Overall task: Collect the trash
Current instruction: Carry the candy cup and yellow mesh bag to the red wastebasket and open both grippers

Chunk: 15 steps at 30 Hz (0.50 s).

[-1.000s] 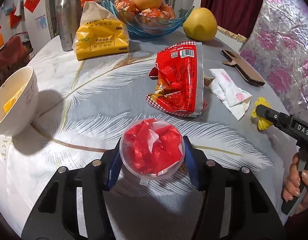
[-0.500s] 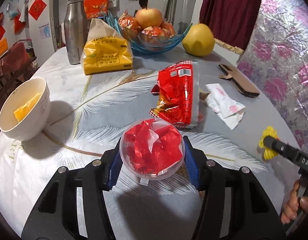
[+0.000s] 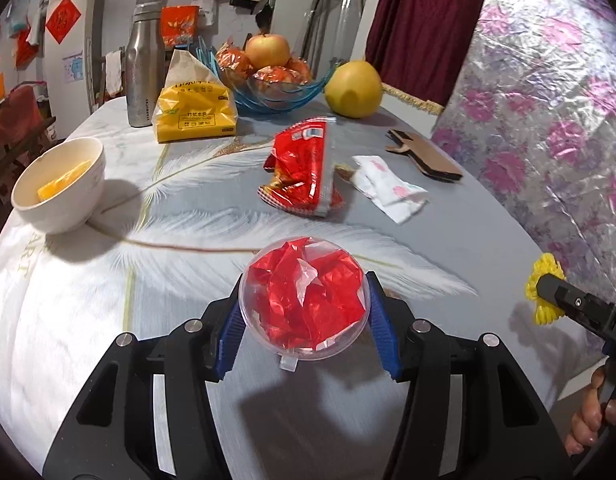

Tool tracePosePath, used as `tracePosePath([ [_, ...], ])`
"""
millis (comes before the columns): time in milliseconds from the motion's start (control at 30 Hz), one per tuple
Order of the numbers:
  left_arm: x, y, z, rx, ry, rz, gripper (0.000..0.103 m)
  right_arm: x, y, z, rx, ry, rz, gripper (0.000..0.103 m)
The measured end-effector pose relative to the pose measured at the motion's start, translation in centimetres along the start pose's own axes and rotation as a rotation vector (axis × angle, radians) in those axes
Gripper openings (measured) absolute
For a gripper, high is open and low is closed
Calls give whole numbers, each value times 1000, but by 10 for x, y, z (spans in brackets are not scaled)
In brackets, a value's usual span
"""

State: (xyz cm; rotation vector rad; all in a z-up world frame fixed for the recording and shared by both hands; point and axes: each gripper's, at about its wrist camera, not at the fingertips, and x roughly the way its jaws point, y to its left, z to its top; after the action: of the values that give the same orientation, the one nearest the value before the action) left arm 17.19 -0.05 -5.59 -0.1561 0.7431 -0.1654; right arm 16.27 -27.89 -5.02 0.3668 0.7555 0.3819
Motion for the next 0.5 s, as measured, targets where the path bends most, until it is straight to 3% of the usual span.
tracePosePath([
  [500,-89,-63,-37,88,-118,-75,55,-112,9,-42,-55,-139,22,32],
])
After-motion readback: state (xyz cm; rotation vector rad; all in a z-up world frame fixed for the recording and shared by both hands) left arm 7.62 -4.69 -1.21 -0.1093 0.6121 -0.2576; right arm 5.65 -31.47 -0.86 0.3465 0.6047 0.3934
